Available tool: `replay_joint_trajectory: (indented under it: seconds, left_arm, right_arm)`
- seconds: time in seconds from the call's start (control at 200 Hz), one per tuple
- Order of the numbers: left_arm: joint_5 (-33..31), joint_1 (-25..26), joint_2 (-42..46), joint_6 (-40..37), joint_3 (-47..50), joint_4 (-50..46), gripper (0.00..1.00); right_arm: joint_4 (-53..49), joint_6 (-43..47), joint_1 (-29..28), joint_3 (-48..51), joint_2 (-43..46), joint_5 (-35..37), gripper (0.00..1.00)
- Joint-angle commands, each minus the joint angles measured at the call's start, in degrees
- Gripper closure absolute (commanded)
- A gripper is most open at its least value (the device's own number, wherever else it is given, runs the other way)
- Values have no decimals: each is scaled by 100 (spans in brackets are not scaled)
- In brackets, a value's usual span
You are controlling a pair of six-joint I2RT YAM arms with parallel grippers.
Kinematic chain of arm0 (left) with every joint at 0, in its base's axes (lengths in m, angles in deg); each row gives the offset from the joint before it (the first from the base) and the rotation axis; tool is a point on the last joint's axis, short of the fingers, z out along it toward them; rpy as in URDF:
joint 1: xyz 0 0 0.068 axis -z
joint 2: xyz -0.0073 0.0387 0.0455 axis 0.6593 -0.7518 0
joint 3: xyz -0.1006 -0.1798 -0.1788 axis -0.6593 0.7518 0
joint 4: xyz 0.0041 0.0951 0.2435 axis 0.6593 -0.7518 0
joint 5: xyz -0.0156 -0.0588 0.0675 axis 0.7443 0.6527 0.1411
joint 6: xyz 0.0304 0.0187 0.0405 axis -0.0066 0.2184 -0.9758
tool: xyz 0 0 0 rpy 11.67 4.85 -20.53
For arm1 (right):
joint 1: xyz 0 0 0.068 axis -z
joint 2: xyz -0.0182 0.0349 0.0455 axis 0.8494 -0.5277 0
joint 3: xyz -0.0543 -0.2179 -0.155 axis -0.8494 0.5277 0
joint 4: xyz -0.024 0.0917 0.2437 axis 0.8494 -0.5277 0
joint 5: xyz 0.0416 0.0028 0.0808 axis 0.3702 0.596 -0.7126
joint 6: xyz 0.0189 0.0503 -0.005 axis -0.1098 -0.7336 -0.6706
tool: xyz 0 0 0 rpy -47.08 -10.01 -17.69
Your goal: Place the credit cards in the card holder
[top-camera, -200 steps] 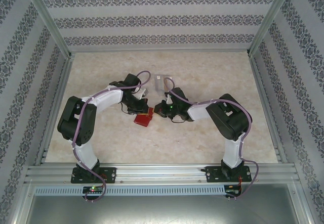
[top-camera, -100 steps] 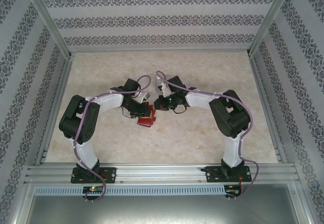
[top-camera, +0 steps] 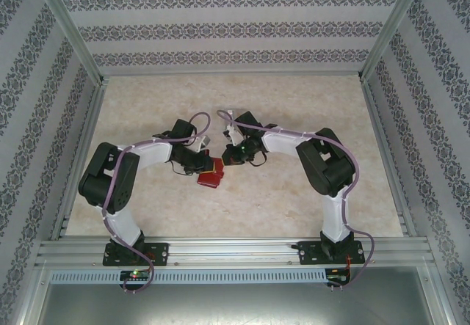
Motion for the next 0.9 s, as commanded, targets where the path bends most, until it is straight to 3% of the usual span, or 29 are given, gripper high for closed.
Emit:
replay_joint_trajectory:
  seconds: [0.0, 0.135, 0.4, 0.625, 0.894]
  left_arm:
    - [35, -167, -356, 28, -117, 413, 100]
    - [383, -281, -422, 60, -40, 655, 100]
    - [480, -290, -429, -94, -172, 457, 100]
    - [639, -292, -238, -95, -302, 364, 100]
    - [567, -292, -280, -255, -414, 194, 100]
  right_arm:
    - [262, -273, -90, 234, 171, 232, 92]
    - [270, -270, -87, 281, 223, 274, 86]
    - [359, -331, -82, 299, 256, 261, 77]
    - [351, -305, -82, 294, 201, 234, 83]
    - [314, -294, -58, 290, 144, 253, 79]
